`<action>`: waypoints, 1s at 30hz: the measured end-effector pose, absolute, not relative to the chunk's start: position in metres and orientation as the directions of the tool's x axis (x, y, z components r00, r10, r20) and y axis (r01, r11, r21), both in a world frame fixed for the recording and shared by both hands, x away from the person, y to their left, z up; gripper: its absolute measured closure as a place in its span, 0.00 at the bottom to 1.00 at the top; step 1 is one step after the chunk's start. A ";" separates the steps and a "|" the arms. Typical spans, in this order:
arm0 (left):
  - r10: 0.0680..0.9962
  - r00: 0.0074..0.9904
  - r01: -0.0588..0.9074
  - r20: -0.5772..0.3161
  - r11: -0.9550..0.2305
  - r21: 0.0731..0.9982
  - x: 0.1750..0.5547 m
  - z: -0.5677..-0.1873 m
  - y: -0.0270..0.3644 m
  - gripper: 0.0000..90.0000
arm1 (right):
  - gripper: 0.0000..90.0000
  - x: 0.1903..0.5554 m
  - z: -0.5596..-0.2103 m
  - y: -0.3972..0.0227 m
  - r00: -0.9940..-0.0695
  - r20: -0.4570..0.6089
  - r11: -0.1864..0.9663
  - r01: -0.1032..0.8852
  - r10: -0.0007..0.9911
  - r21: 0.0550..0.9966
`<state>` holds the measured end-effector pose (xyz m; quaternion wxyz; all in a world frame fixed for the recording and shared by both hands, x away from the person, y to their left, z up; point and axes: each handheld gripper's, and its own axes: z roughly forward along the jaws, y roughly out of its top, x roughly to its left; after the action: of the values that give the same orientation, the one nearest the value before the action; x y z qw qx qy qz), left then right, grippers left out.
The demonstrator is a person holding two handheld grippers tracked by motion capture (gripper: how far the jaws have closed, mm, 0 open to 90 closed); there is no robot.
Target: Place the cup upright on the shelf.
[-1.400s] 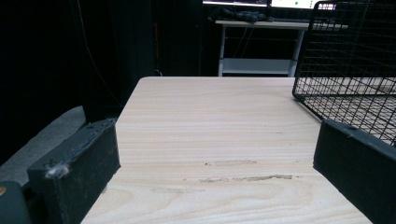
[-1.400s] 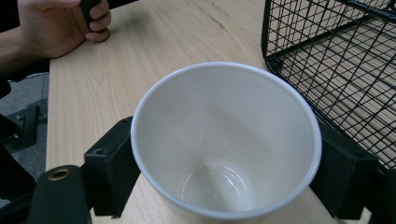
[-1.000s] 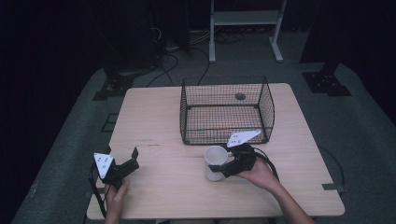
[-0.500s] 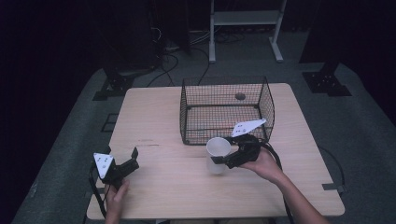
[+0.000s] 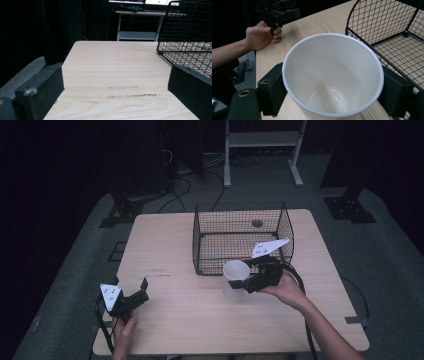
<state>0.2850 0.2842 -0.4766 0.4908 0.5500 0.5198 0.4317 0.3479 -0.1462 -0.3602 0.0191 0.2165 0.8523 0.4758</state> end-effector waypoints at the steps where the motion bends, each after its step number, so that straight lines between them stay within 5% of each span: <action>1: 0.996 0.087 0.148 -0.035 0.022 0.989 0.285 -0.477 0.284 0.00 | 0.21 0.348 -0.359 -0.146 -0.906 0.173 0.455 0.350 0.386 0.819; 30: 0.995 0.089 0.145 -0.034 0.021 0.989 0.285 -0.477 0.284 0.00 | 0.21 0.361 -0.331 -0.148 -0.911 0.168 0.447 0.337 0.377 0.829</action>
<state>0.2849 0.2840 -0.4766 0.4918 0.5501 0.5184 0.4322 0.3607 -0.1478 -0.3309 0.0203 0.2099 0.8503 0.4823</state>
